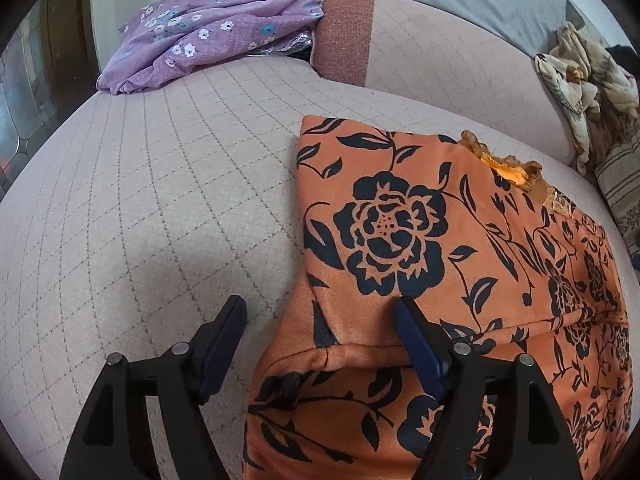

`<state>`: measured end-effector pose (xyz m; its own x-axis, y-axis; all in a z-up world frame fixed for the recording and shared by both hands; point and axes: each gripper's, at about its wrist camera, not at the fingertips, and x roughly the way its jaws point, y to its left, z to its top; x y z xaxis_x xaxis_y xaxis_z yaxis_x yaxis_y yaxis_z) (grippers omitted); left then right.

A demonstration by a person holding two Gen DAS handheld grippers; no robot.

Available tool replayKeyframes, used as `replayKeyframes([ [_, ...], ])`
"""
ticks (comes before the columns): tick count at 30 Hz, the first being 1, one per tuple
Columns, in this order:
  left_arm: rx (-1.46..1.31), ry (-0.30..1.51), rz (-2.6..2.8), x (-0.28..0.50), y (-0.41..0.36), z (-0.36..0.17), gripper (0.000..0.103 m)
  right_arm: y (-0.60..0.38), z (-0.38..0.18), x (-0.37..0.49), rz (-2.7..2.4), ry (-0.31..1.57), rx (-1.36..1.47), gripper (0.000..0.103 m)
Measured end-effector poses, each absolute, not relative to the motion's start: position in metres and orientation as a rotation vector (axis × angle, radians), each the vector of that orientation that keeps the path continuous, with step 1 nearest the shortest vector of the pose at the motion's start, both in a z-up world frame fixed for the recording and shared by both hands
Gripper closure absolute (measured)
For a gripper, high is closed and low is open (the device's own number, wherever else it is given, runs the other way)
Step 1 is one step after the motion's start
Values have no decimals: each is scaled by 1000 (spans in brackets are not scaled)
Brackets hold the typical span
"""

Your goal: Fold small clothes

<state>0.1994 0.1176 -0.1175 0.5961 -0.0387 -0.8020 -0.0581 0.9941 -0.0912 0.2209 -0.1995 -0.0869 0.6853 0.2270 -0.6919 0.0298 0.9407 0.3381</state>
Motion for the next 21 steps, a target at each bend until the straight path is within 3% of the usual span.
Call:
replayKeyframes([
  [2,-113,931,3,200,118,-119,22,-194,-117,243,190,914,409,15],
  [4,-117,929,-8,199,118,-120,20,-209,-162,258,153,1036,492,21],
  [8,-124,920,-9,198,119,-120,20,-203,-127,227,192,925,505,21],
  [14,-213,831,59,179,138,-103,20,-189,-112,202,224,932,411,21],
  [21,-374,862,81,190,162,-103,20,-83,-65,229,593,922,428,21],
])
